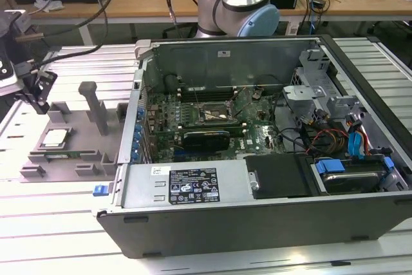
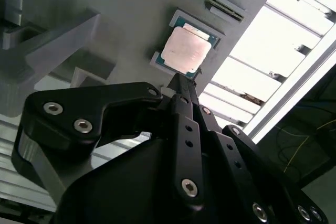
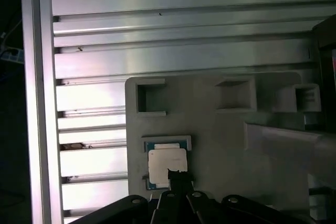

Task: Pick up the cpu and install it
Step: 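Pick up the cpu and move it towards the insertion slot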

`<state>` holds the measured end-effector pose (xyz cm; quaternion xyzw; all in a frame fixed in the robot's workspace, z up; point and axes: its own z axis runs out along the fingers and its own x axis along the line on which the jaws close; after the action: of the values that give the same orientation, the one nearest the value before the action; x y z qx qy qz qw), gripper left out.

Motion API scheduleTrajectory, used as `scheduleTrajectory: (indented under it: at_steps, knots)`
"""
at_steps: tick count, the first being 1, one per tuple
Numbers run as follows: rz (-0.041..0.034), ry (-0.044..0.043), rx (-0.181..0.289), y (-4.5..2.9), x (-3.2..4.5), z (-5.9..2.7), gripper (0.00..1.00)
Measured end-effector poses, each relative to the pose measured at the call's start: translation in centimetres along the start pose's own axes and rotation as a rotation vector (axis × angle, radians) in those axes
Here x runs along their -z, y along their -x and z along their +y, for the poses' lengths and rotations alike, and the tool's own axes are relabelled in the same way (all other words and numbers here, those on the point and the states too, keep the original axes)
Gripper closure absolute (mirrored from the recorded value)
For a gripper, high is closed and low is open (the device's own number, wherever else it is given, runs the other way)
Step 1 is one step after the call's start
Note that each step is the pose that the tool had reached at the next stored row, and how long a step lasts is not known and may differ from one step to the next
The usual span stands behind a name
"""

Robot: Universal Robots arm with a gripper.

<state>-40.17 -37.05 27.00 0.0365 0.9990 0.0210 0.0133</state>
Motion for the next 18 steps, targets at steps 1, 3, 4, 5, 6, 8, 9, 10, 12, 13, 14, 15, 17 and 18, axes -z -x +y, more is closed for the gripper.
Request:
scheduleTrajectory:
  at_steps: [1,3,4,5,6,8,9,10,12,13,14,15,17,18]
  knots:
    - [0.0000,0.0000,0.000,-0.01,-0.31,-0.04,0.89]
    - [0.0001,-0.0001,0.000,-0.02,-0.99,-0.14,0.89]
    - [0.0001,0.0000,0.000,-0.02,-1.27,-0.20,0.89]
    - [0.0000,0.0000,0.000,-0.02,-1.53,-0.28,0.89]
    - [0.0001,0.0000,0.000,-0.03,-1.70,-0.33,0.89]
    - [0.0000,0.0000,0.000,-0.04,-2.09,-0.45,0.89]
    - [0.0000,0.0000,0.000,-0.09,-2.50,-0.52,0.89]
    - [0.0001,-0.0001,0.000,-0.13,-2.79,-0.58,0.89]
    - [0.0001,0.0000,0.001,-0.24,-3.31,-0.65,0.89]
    - [0.0001,-0.0001,0.001,-0.29,-3.48,-0.66,0.89]
    - [0.0001,0.0000,0.002,-0.40,-3.84,-0.69,0.89]
    - [0.0001,0.0001,0.004,-0.44,-4.10,-0.71,0.89]
    - [-0.0006,0.0003,0.007,-0.48,-4.36,-0.72,0.89]
    - [-0.0010,0.0003,0.009,-0.51,-4.61,-0.73,0.89]
